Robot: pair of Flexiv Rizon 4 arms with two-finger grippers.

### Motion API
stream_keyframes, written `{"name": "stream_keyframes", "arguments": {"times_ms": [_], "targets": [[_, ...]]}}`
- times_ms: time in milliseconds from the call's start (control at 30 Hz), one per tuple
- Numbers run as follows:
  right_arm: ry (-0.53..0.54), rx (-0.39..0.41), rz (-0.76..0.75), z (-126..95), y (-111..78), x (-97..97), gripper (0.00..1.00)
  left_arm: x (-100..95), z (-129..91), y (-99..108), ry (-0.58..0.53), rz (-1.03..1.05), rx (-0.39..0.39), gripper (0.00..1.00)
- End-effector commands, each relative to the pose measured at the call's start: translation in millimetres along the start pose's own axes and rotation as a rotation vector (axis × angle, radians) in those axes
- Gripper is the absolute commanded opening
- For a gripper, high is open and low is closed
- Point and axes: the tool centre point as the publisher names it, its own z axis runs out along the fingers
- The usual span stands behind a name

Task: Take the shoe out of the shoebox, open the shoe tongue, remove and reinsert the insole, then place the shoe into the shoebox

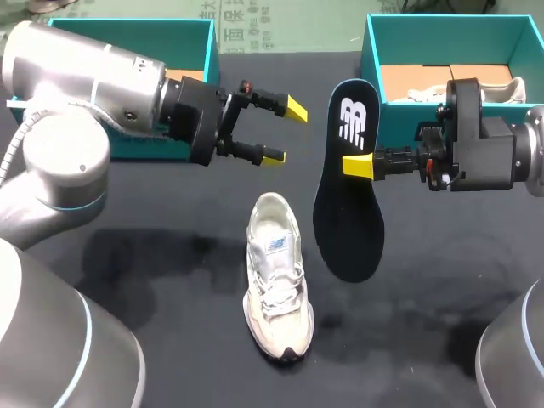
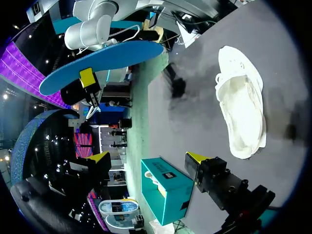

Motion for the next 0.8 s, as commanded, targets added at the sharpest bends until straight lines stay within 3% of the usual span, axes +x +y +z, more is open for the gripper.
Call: {"name": "stream_keyframes", "arguments": {"times_ms": [33, 500, 600, 800], "targets": [[-0.006, 0.0, 0.019, 1, 1.1, -7.8, 0.0, 0.2, 2, -1, -0.025, -0.008, -0.026, 1.0], [0.011, 0.0, 0.229, -11, 25.5, -74.5, 0.0, 5.8, -24, 7, -0.175, -0.015, -0.098, 1.0], [0.011, -0.014, 0.266, -11, 29.7, -88.5, 0.0, 5.5, -28, 8, -0.204, -0.021, -0.059, 1.0], [0.011, -0.014, 0.266, -11, 29.7, -88.5, 0.0, 5.5, -28, 8, -0.204, -0.021, -0.059, 1.0]]}}
